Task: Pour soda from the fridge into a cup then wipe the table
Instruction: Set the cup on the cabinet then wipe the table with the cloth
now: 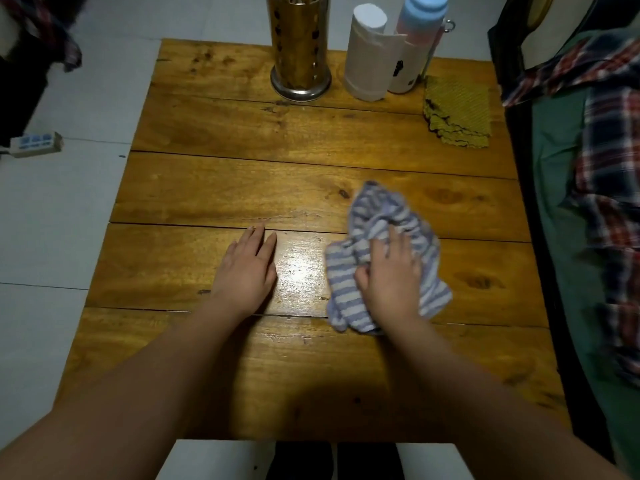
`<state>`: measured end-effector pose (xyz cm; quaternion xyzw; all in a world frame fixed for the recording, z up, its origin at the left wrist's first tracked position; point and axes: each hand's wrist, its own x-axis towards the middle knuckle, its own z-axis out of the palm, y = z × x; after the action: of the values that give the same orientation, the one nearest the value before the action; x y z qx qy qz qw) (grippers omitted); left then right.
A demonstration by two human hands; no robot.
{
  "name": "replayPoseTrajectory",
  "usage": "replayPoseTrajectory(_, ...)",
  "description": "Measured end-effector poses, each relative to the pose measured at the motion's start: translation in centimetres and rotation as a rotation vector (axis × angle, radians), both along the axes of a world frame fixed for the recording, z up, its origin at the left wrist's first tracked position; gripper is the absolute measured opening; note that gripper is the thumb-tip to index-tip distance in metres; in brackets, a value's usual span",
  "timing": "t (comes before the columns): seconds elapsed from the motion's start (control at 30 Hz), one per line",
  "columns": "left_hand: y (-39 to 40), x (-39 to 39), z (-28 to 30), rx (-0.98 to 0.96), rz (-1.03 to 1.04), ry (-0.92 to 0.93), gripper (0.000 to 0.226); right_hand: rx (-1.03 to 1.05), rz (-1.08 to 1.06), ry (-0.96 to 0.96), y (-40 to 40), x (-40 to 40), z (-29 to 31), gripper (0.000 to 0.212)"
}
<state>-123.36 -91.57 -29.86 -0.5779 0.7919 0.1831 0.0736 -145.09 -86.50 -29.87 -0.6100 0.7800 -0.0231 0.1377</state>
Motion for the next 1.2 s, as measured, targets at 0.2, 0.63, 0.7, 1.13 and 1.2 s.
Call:
replayPoseTrajectory(0.2,1.2,-0.5,0.8,0.017,0.016,-0.026,0.056,-0.02,0.247,-0.037,2.5,-0.6,0.3,0.043)
replayPoseTrajectory(0.63,3.9,-0.1,0.9,0.008,0.02,-0.004,0.055,-0.021,-0.163,0.013,3.6,-5.2,0.5,0.036)
replayPoseTrajectory(0.7,4.2,0.3,0.8,0.009,0.028,-0.022,0.056,-0.017,-0.038,-0.006,3.3,-1.9,0.5,0.043)
replayPoseTrajectory(1.13,3.7,2.0,1.2,0.01,0.102,-0.05,0.054,-0.023,-0.018,-0.074,2.8,-1.5,0.1,0.084)
replayPoseTrajectory(1.2,3.7,2.3,1.3,0.014,0.115,-0.044,0.054,-0.033,-0.139,-0.101,1.6,-2.2,0.3,0.077)
